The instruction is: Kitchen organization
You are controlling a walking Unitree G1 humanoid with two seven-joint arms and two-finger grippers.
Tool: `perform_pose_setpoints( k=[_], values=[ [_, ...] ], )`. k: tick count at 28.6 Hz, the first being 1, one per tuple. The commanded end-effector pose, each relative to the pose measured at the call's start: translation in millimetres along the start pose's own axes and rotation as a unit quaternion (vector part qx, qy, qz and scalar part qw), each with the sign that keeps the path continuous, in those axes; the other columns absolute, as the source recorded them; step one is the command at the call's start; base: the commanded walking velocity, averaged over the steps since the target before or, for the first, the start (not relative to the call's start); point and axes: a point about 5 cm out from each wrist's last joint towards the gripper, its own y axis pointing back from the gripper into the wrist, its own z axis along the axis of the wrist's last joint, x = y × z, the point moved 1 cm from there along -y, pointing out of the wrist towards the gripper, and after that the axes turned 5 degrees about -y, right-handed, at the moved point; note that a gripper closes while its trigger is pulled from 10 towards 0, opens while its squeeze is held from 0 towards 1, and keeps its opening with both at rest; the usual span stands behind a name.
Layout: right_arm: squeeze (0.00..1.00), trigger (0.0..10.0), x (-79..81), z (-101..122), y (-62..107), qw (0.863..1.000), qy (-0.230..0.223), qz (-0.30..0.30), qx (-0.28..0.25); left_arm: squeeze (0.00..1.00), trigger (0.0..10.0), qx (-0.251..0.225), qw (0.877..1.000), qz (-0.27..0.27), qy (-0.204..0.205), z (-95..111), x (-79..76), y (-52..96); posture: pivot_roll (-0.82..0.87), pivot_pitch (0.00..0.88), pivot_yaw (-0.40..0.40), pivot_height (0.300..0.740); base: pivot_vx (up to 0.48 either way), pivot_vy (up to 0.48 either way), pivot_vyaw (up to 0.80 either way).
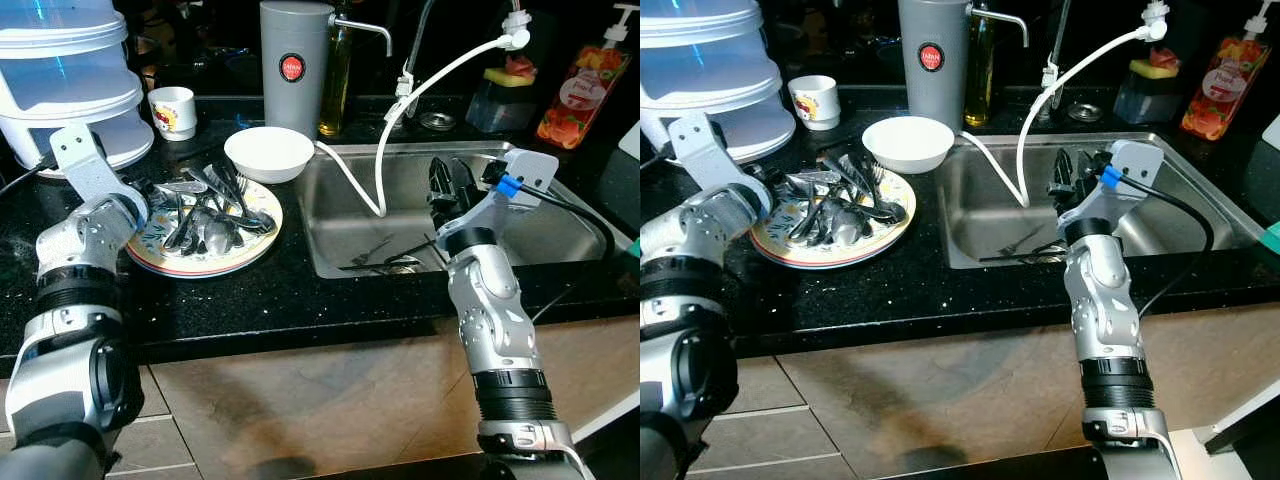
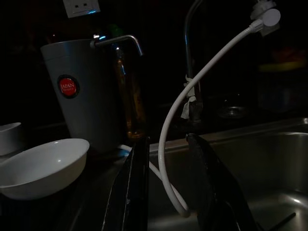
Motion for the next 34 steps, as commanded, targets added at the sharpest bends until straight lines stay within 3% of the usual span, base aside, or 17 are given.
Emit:
perform_pose_setpoints(
  k=[1, 3, 4, 5, 6, 7, 9, 17, 20, 22, 23, 24, 25, 29, 31, 34],
  values=[
    [0.00, 10.0, -1.3, 2, 1.2, 1.000, 0.001, -0.004, -0.003, 0.00, 10.0, 0.010, 1.000, -0.014, 0.000, -6, -8.7, -2.7, 0.02, 0.000, -0.027, 0.740, 0.000, 0.000, 0.00],
    [0.00, 10.0, -0.9, 2, 2.4, 1.000, 0.000, -0.005, -0.002, 0.00, 10.0, 0.016, 1.000, -0.021, 0.009, -8, -10.6, -4.3, 0.02, 0.000, -0.022, 0.740, 0.000, 0.000, 0.00],
    [0.00, 10.0, -1.2, 2, 2.7, 1.000, 0.000, -0.006, -0.002, 0.00, 9.5, 0.019, 0.999, -0.023, 0.011, -10, -11.0, -4.8, 0.02, 0.000, -0.020, 0.740, 0.000, 0.000, 0.00],
    [0.00, 10.0, -1.6, 2, 3.0, 1.000, 0.000, -0.007, -0.001, 0.00, 7.0, 0.022, 1.000, -0.020, 0.011, -12, -10.3, -5.4, 0.01, 0.000, -0.019, 0.740, 0.000, 0.000, 0.00],
    [0.00, 10.0, -1.6, 2, 3.0, 1.000, 0.000, -0.007, -0.001, 0.00, 7.0, 0.022, 1.000, -0.020, 0.011, -12, -10.3, -5.4, 0.01, 0.000, -0.019, 0.740, 0.000, 0.000, 0.00],
    [0.00, 10.0, -2.1, 2, 3.3, 1.000, 0.000, -0.009, -0.001, 0.00, 0.2, 0.028, 1.000, -0.010, 0.007, -15, -8.2, -6.4, 0.01, 0.000, -0.018, 0.740, 0.000, 0.000, 0.00],
    [0.00, 10.0, -2.2, 2, 3.4, 1.000, 0.000, -0.009, -0.001, 0.00, 0.0, 0.030, 1.000, -0.006, 0.005, -16, -7.2, -6.8, 0.01, 0.000, -0.018, 0.740, 0.000, 0.000, 0.00],
    [0.00, 10.0, -3.5, 2, 2.3, 1.000, -0.001, -0.011, 0.000, 0.00, 0.0, -0.015, 1.000, 0.026, 0.006, 2, -0.8, -6.1, 0.02, 0.000, -0.021, 0.740, 0.000, 0.000, 0.00],
    [0.00, 10.0, -2.4, 2, 0.8, 1.000, -0.002, -0.009, 0.001, 0.00, 0.0, -0.096, 0.993, 0.055, -0.038, 31, -0.8, 0.0, 0.02, 0.000, -0.022, 0.740, 0.000, 0.000, 0.00],
    [0.00, 10.0, -1.7, 2, 0.2, 1.000, -0.002, -0.007, 0.001, 0.00, 0.0, -0.148, 0.979, 0.093, -0.105, 50, 1.7, 7.1, 0.02, 0.000, -0.022, 0.740, 0.000, 0.000, 0.00],
    [0.00, 10.0, -1.6, 2, -0.2, 1.000, -0.002, -0.007, 0.001, 0.00, 9.1, -0.171, 0.969, 0.112, -0.141, 58, 2.9, 10.8, 0.02, 0.000, -0.024, 0.740, 0.000, 0.000, 0.00],
    [0.00, 10.0, -1.6, 2, -0.5, 1.000, -0.002, -0.007, 0.000, 0.00, 10.0, -0.192, 0.957, 0.126, -0.175, 66, 3.2, 14.3, 0.02, 0.000, -0.024, 0.740, 0.000, 0.000, 0.00],
    [0.00, 10.0, -1.6, 2, -1.0, 1.000, -0.003, -0.006, 0.000, 0.00, 10.0, -0.211, 0.947, 0.133, -0.204, 73, 2.6, 17.6, 0.03, 0.000, -0.025, 0.740, 0.000, 0.000, 0.00],
    [0.00, 10.0, -1.2, 2, -2.4, 1.000, -0.004, -0.004, 0.000, 0.00, 10.0, -0.238, 0.933, 0.120, -0.242, 85, -3.9, 23.2, 0.03, 0.000, -0.028, 0.740, 0.000, 0.000, 0.00],
    [0.00, 10.0, 0.0, 2, -3.6, 1.000, -0.004, -0.002, 0.000, 0.00, 10.0, -0.257, 0.919, 0.122, -0.271, 91, -8.3, 25.7, 0.03, 0.000, -0.028, 0.740, 0.000, 0.000, 0.00],
    [0.00, 10.0, 0.6, 3, -4.4, 1.000, -0.004, 0.000, -0.002, 0.00, 10.0, -0.267, 0.914, 0.106, -0.288, 95, -16.5, 26.7, 0.03, 0.000, -0.028, 0.740, 0.000, 0.000, 0.00]
  ],
)
